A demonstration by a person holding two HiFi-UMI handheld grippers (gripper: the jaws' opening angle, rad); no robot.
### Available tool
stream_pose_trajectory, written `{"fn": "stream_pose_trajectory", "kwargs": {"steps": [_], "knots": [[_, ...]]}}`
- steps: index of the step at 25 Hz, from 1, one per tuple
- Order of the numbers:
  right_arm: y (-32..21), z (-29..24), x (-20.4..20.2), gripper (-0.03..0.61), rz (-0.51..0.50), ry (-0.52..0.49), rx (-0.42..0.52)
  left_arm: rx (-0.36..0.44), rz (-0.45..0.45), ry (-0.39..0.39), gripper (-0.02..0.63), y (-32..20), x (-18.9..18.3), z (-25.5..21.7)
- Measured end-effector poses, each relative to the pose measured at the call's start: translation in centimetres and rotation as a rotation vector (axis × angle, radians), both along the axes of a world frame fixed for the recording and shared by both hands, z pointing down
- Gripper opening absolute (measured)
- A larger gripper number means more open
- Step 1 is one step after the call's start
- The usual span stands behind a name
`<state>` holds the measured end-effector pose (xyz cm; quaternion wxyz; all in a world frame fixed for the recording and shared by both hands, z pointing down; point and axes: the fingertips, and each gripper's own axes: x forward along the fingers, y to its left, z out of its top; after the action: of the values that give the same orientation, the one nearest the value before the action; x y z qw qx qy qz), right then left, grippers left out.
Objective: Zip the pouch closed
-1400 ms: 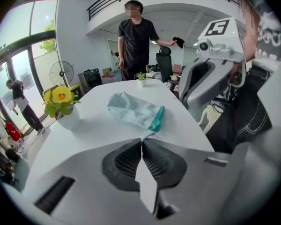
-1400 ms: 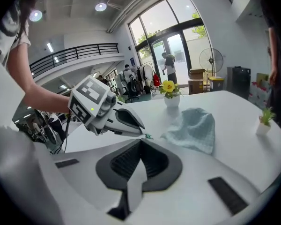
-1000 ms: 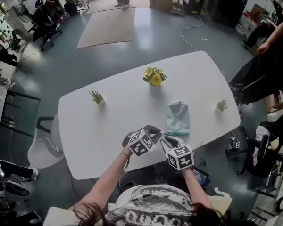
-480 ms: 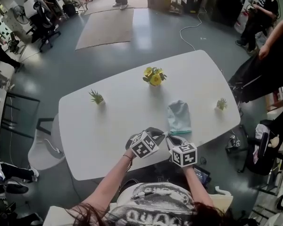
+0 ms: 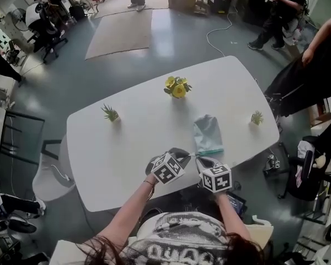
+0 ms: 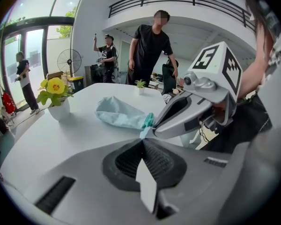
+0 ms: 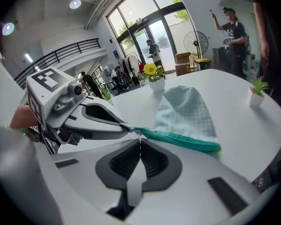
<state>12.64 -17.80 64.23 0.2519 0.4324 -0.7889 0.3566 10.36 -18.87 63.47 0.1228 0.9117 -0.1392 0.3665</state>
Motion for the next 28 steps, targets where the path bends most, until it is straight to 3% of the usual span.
{"fn": "stream_pose_trajectory", "kwargs": {"steps": [14,28], "knots": [[0.7,0.5,2.5,-0.002,0.058,0.009,-0.041,-0.011,0.023,-0.02,0.011,0.7,-0.3,0.2],[0.9,1.0,4.0,-0.002,0.042,0.054,-0.039,0.002,0.052,-0.029,0.011,0.6,0.6,0.5]]}}
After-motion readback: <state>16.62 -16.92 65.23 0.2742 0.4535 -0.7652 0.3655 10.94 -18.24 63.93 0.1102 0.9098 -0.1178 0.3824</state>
